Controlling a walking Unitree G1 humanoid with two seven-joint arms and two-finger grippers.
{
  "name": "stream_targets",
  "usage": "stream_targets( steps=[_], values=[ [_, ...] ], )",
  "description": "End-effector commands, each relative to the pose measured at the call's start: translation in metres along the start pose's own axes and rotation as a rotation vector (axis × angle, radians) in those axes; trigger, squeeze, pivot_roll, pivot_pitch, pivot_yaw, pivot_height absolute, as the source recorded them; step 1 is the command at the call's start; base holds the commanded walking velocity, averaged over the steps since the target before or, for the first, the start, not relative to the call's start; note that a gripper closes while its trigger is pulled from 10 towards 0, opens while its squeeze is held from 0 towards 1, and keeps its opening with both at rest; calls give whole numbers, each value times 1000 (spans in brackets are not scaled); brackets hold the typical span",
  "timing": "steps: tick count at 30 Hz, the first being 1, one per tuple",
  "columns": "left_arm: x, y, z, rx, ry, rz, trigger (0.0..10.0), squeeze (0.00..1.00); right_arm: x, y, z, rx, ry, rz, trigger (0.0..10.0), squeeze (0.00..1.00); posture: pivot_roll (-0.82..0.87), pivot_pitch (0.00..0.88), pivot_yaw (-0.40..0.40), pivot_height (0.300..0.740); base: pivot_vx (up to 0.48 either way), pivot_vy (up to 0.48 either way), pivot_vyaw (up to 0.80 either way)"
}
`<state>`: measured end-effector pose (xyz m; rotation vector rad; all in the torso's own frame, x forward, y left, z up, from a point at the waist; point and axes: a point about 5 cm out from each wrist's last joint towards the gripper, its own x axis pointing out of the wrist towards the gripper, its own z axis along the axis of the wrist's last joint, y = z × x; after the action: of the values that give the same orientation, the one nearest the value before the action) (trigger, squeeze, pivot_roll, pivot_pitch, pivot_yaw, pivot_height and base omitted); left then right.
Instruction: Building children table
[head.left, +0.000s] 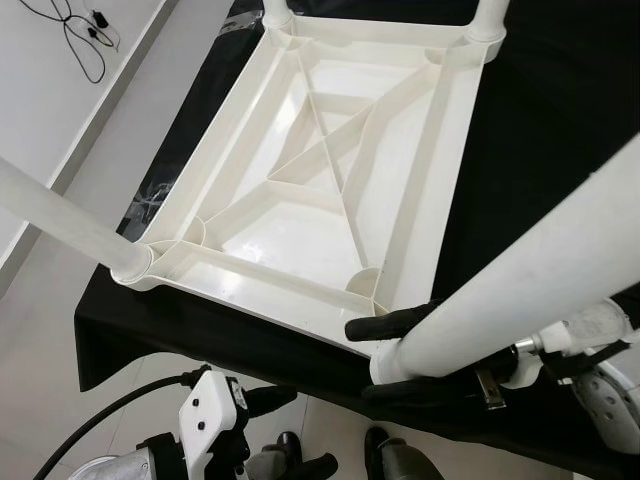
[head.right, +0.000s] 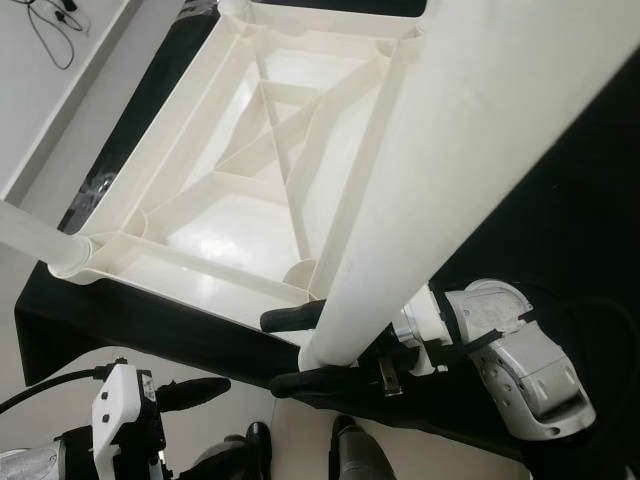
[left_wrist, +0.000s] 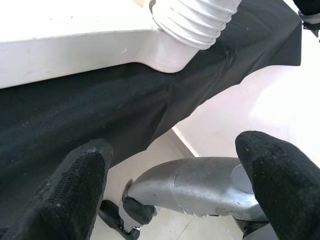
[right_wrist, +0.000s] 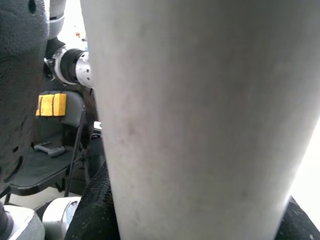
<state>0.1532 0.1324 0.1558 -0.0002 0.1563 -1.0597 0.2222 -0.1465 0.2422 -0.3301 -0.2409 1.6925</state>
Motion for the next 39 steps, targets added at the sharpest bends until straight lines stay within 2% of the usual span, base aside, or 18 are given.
stream_targets(
  steps=[1,3,12,19,28,34,39],
  values=[
    [-2,-1,-9,-28,35,-4,10000,0,5,7,-17,83,38,17,10000,0,32,390,119,740,0,0,0],
    [1,1,-9,-21,33,-4,10000,0,7,-1,-14,55,21,-19,10000,0,29,378,117,740,0,0,0],
    [3,3,-10,-13,31,-1,10000,0,3,-3,-18,49,64,-27,10000,0,22,362,112,740,0,0,0],
    [4,3,-10,-4,29,2,10000,0,-15,-6,-26,55,152,-60,10000,0,18,351,112,740,0,0,0],
    [3,3,-11,-1,30,-1,10000,0,-31,-7,-25,87,180,-67,10000,0,19,355,114,740,0,0,0],
    [3,4,-10,1,30,-1,10000,0,-27,-1,-27,108,175,-28,10000,0,19,361,117,740,0,0,0],
    [4,4,-10,2,29,-3,10000,0,-16,2,-30,105,180,33,10000,0,15,365,121,740,0,0,0]
  ],
)
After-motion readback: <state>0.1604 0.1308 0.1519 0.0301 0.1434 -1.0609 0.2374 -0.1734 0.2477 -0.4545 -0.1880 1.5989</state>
